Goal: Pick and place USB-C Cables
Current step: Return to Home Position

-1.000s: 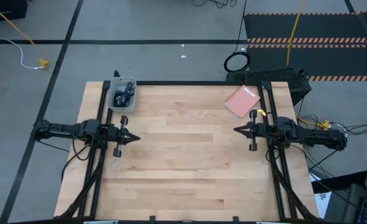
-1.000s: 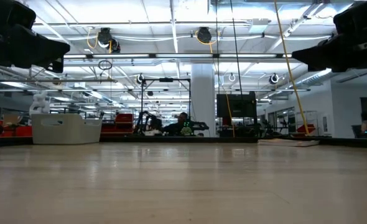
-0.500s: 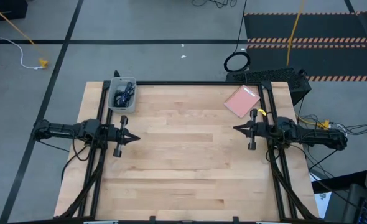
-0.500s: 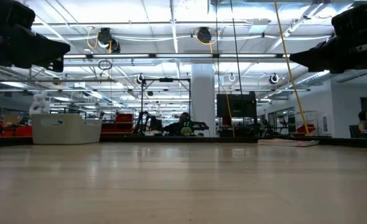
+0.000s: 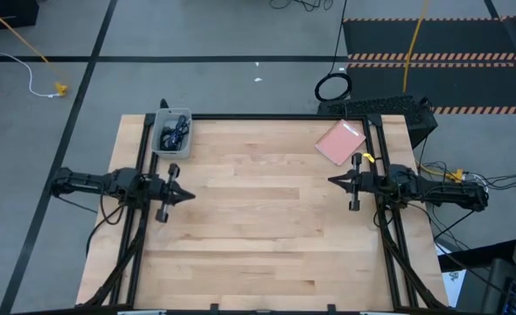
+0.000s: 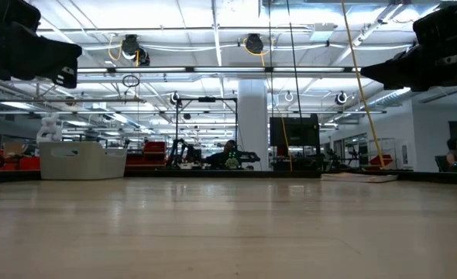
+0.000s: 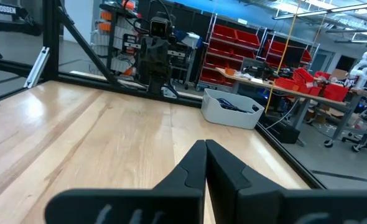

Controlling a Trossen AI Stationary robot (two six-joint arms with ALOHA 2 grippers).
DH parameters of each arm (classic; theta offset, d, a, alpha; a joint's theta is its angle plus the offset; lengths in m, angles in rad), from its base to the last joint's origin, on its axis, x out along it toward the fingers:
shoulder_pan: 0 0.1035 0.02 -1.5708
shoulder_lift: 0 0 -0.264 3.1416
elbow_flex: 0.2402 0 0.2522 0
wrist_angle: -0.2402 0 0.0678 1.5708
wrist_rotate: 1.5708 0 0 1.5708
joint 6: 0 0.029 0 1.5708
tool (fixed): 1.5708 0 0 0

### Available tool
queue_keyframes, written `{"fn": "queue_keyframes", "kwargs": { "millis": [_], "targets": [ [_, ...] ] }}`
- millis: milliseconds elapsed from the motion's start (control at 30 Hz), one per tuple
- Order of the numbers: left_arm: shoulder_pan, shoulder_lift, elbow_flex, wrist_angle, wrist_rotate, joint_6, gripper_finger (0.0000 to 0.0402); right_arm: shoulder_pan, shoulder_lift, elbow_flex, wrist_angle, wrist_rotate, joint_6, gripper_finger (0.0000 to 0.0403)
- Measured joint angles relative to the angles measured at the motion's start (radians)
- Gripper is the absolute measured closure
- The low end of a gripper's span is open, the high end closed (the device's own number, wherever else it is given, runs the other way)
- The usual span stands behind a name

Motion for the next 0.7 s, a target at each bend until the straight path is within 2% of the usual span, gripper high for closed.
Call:
{"fn": "queue_keyframes", "kwargs": {
  "millis": [300, 700],
  "targets": [
    [-0.007, 0.000, 0.000, 0.016, 0.000, 0.101, 0.0399, 0.000, 0.000, 0.000, 0.000, 0.000, 0.000, 0.0403],
    [0.105, 0.000, 0.000, 0.016, 0.016, 0.109, 0.0399, 0.000, 0.000, 0.000, 0.001, 0.000, 0.000, 0.0403]
  ]
}}
